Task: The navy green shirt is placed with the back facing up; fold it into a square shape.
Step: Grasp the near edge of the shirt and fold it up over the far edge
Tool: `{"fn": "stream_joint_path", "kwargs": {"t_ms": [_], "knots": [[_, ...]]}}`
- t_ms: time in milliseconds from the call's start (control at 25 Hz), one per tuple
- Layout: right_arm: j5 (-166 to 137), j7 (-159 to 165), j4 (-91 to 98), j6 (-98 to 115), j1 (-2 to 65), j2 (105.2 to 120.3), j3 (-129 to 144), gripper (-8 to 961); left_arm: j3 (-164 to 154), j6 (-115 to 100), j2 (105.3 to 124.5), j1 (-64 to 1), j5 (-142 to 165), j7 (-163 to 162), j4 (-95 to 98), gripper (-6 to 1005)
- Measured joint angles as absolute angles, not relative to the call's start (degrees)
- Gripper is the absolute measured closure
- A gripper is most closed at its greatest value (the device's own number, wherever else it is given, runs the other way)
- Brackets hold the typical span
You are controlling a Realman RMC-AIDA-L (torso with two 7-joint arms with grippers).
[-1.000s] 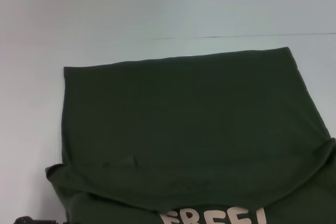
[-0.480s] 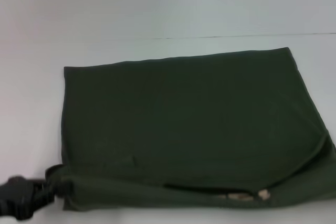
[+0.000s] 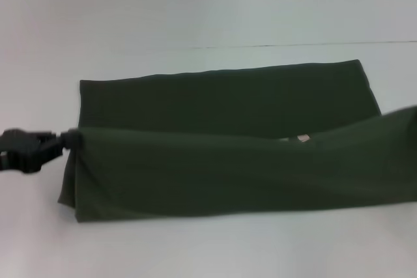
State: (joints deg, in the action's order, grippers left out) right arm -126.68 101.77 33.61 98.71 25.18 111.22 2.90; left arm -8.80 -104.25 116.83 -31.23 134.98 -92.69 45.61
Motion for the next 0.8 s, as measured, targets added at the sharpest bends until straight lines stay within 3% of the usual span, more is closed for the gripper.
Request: {"fn": "stream_joint_path", "kwargs": {"t_ms": [800], "knots": [[-126.6,99.9,24.7,65.1,38.6,112.55,8.0,827,-14.9,-70.5,115.93,-43.6,134.6,-93.6,35.8,996]]}}
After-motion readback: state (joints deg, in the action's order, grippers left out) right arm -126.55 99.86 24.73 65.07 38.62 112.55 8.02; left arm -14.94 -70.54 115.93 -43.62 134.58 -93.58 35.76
